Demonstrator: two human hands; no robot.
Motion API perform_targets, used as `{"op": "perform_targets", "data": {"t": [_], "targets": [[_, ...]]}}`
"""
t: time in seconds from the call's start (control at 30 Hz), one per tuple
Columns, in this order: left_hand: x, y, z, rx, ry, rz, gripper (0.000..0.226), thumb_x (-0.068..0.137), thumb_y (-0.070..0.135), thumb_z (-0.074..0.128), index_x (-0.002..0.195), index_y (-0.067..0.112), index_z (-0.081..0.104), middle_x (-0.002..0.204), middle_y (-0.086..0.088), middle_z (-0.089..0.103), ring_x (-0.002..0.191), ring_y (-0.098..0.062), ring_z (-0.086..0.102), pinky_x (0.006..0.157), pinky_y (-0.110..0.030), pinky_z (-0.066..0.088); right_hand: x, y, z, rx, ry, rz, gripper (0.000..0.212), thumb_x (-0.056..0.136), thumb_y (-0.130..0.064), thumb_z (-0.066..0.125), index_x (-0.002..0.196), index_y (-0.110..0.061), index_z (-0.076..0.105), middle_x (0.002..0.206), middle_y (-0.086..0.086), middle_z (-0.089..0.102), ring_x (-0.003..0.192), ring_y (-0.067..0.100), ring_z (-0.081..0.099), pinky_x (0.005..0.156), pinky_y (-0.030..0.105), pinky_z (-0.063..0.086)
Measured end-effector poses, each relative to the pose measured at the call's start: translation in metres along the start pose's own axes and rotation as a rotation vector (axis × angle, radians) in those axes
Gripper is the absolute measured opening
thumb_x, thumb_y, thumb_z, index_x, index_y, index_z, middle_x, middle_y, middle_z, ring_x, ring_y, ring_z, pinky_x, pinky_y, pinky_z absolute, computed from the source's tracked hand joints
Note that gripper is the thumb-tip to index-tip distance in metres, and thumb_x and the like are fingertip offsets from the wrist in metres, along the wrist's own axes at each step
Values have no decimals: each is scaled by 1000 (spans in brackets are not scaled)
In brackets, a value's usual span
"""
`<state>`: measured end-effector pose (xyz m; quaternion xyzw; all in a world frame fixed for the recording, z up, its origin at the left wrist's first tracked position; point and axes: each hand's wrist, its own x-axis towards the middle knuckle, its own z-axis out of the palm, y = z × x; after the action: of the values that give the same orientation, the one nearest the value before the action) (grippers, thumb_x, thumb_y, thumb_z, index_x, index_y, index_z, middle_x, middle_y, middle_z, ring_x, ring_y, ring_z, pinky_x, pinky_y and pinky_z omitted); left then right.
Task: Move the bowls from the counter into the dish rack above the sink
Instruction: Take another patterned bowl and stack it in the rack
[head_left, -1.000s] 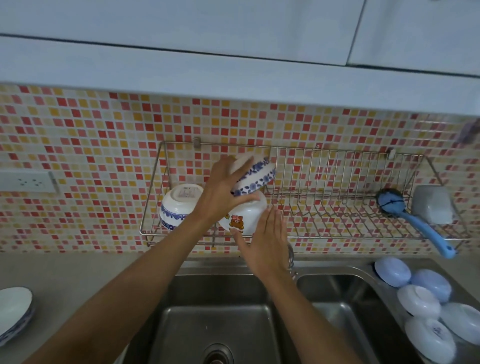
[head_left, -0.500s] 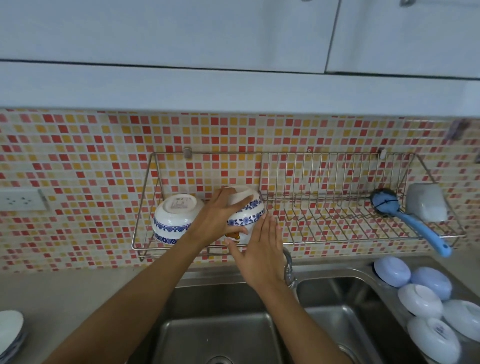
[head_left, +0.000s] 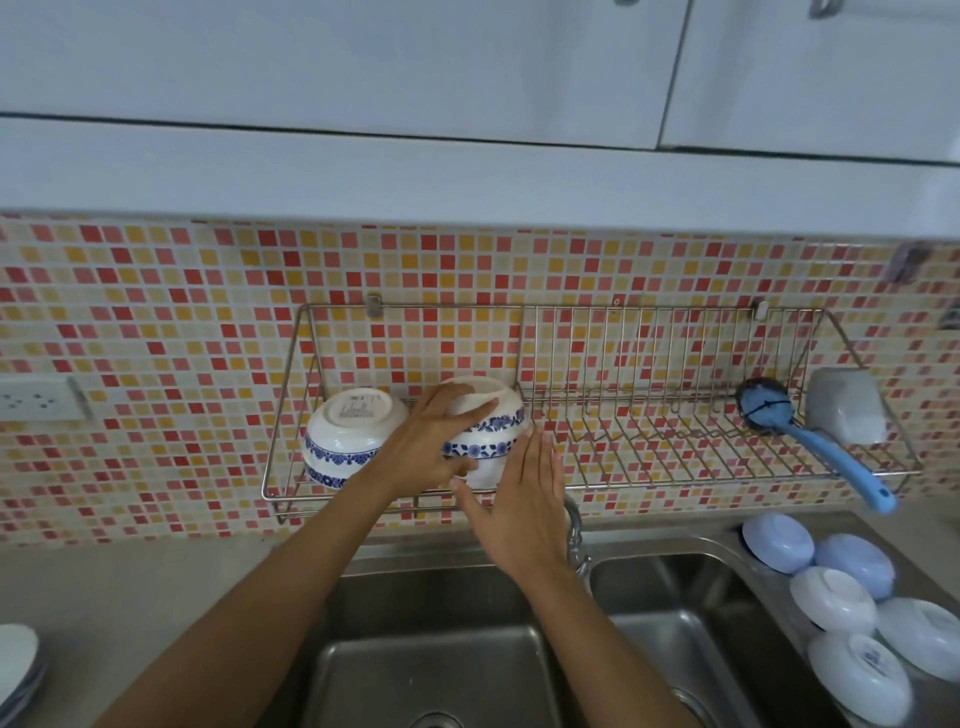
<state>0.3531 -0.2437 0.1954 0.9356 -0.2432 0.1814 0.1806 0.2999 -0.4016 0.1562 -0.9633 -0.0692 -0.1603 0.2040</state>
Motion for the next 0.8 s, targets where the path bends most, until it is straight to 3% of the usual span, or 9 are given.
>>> {"op": "perform_targets", "data": {"t": [0.1,0.23,0.37,0.57,0.7,0.8], "targets": [[-4,-1,0,-59,-36,-79,96,74,23,77,149,29,17,155,1,23,143,-21,14,116,-38,21,2,3,-4,93,-40,-28,105,84,-77,29,151,-8,-13,161,10,-16,148,21,-16,116,32,-15],[-7,-5,1,-141,21,-86,82,71,9,79,141,28,40,146,0,37,139,-20,27,116,-38,28,11,10,-22,283,-83,-54,73,100,-44,37,154,-13,1,163,4,-3,150,19,-4,116,30,-4],[-11,-7,3,-176,23,-109,72,79,13,70,140,33,38,149,4,34,141,-16,22,117,-39,27,28,30,-35,3,68,-171,50,102,-22,31,150,-7,25,158,10,27,148,22,16,120,34,2],[-11,1,4,-155,21,-196,64,88,53,52,145,36,27,158,12,15,145,-9,11,116,-34,23,38,52,-21,-185,-61,-99,55,103,-34,18,153,-11,18,161,6,17,150,19,8,122,37,4],[2,4,7,-208,25,-262,64,86,53,56,143,30,37,158,4,17,145,-17,14,120,-39,18,41,54,-15,-172,-64,-78,56,103,-36,15,153,-11,17,162,5,15,150,19,7,122,37,9],[7,8,10,-234,18,-251,63,86,50,58,142,29,39,158,3,19,145,-16,15,118,-35,15,41,54,-14,-179,-75,-79,56,103,-35,16,153,-11,17,162,5,16,150,19,7,122,38,12]]}}
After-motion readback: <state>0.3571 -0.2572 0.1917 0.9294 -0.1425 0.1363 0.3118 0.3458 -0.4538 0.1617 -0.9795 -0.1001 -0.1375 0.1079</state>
